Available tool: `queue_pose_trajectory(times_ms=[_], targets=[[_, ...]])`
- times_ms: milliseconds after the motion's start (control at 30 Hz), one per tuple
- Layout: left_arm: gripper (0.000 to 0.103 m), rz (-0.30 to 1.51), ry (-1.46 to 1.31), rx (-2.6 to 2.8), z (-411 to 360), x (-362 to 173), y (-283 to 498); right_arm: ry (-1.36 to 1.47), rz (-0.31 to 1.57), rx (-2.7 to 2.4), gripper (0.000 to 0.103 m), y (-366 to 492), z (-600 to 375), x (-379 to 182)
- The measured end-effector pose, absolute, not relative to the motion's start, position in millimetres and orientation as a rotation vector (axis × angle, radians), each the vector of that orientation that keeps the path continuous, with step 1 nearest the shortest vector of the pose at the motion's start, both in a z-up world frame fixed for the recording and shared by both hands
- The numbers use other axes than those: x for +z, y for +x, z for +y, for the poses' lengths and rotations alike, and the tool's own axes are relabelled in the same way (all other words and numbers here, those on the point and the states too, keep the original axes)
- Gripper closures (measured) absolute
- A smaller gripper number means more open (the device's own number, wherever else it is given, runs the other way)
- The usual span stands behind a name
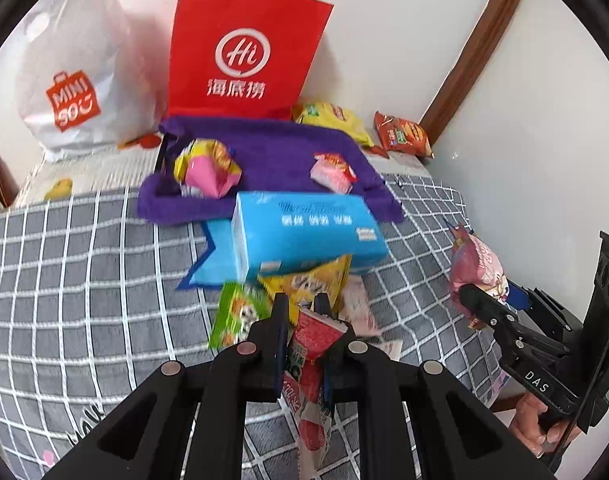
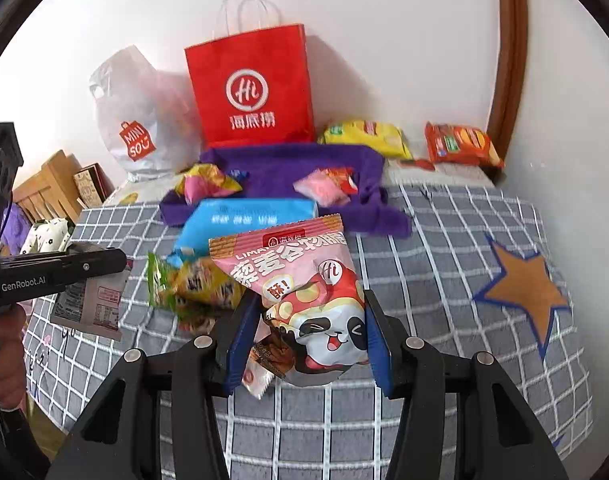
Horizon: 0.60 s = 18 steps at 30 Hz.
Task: Organize snacks
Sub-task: 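Carry both snacks onto the purple towel and open both grippers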
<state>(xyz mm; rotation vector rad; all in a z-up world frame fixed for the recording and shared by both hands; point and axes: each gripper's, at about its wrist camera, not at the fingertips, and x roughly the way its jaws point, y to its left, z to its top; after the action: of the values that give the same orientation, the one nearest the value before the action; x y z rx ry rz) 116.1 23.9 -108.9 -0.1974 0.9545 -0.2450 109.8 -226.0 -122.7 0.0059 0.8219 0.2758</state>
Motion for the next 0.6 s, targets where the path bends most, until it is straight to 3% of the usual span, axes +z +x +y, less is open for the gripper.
queue_pose_trajectory(times_ms=[600], targets=[[0.09,0.913,-0.161,-0.243,29,-71,195,-0.029,0.776,0.275,0.053,203,-192,-92]])
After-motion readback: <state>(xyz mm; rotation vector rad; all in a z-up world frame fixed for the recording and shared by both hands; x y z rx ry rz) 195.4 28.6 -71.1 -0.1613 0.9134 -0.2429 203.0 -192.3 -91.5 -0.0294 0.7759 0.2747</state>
